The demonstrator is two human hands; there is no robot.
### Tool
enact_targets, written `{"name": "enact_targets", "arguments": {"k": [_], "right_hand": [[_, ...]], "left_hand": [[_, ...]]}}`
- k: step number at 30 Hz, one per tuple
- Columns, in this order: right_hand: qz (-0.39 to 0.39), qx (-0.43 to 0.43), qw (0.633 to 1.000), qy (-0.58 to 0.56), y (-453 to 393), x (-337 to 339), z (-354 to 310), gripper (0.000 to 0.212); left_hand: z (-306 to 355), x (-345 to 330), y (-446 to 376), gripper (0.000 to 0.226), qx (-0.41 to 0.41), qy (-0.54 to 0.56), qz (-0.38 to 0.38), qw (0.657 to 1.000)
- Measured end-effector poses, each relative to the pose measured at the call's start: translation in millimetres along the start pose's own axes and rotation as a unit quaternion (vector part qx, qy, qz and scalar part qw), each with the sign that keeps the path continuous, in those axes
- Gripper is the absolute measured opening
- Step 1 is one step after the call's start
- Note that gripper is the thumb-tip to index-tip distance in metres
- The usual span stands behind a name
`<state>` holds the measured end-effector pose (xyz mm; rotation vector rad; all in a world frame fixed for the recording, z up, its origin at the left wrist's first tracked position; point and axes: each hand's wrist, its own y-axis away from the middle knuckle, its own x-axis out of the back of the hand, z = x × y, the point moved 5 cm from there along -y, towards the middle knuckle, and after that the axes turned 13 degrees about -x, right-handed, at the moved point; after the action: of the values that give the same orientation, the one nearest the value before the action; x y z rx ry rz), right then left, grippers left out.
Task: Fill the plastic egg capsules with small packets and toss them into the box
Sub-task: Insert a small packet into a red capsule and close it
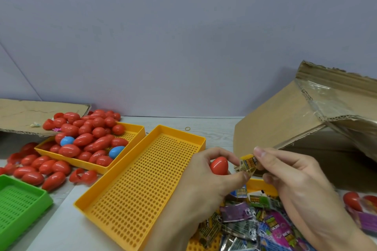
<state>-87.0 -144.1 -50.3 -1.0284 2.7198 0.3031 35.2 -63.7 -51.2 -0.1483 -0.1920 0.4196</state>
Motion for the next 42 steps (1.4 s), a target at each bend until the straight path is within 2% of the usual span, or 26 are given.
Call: {"name": "enact_targets", "arguments": {"k": [3,5,9,12,14,20,24,34,42], "right_hand": [[0.031,0.011,0.999,0.02,-1,2,0,0.069],[0.037,0.009,0.999,0.029,-2,4,0,0.072],[0.03,0.004,0.998,0.049,-2,3,1,0.061],[0.021,-0.01,0.999,0.029,-1,1,1,0.035],[0.018,-0.019,0.999,0.03,-1,0,2,0.029],[0.01,-0.04,0.999,0.027,-1,-2,5,0.028],[0.017,-0.046,0.996,0.078,-4,0,8,0.037],[0.05,-0.051,0.996,0.054,-9,6,12,0.038],[0.054,-0.044,0.992,0.107,-9,8,12,0.043]], "left_hand": [[0,0,0,0.02,0.001,-0.002,0.003,1.0],[0,0,0,0.02,0.001,-0.003,0.002,1.0],[0,1,0,0.019,0.003,-0.005,0.005,1.0],[-2,2,0,0.018,0.005,-0.009,0.015,1.0],[-2,2,0,0.015,0.004,-0.009,0.023,1.0],[0,4,-1,0.01,-0.011,-0.016,0.062,0.998],[3,6,-3,0.01,-0.034,-0.059,0.085,0.994],[7,0,-3,0.015,-0.086,-0.169,0.048,0.981],[10,3,-4,0.017,-0.1,-0.156,0.084,0.979]]}}
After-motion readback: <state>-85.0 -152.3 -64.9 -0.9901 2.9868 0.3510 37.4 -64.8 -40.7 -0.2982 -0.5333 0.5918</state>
